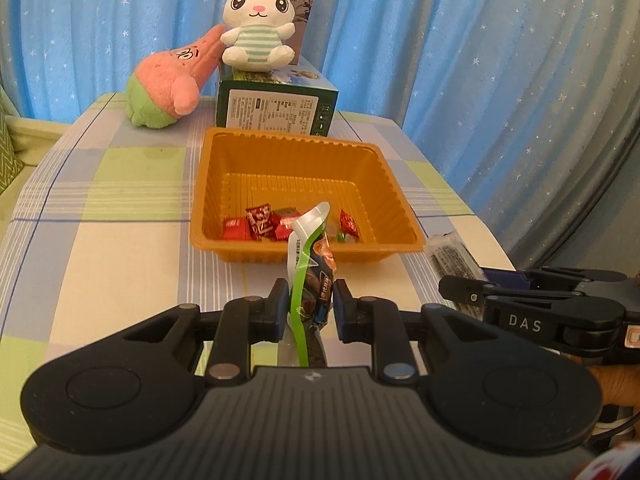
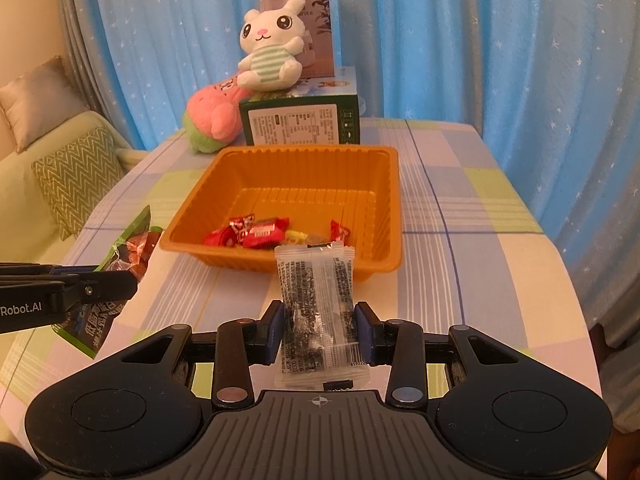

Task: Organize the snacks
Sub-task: 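Carry both held packets over the orange tray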

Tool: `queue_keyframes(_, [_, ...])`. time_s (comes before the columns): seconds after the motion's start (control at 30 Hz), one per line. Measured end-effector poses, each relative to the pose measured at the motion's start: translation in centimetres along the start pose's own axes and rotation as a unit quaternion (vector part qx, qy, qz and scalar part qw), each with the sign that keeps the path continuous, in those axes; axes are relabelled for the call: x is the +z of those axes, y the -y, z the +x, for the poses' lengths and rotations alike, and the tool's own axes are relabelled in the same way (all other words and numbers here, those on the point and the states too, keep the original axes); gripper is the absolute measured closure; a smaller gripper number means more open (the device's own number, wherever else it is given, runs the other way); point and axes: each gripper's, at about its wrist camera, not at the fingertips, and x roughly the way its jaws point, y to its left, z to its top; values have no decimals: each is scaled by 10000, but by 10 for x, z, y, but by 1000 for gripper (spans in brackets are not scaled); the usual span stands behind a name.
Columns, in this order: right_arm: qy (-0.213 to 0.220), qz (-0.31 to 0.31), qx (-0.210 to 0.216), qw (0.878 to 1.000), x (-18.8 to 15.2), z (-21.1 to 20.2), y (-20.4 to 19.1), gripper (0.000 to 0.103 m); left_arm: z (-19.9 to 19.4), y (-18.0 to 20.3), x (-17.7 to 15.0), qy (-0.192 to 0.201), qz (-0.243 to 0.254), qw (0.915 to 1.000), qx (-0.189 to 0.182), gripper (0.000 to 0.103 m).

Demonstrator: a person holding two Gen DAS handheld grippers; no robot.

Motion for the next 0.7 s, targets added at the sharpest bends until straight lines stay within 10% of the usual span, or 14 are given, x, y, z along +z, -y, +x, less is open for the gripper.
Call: queue_keyframes(0.7, [-34,-205,9,9998,59,55,9,65,52,-8,69,155,211,9997,-29,82])
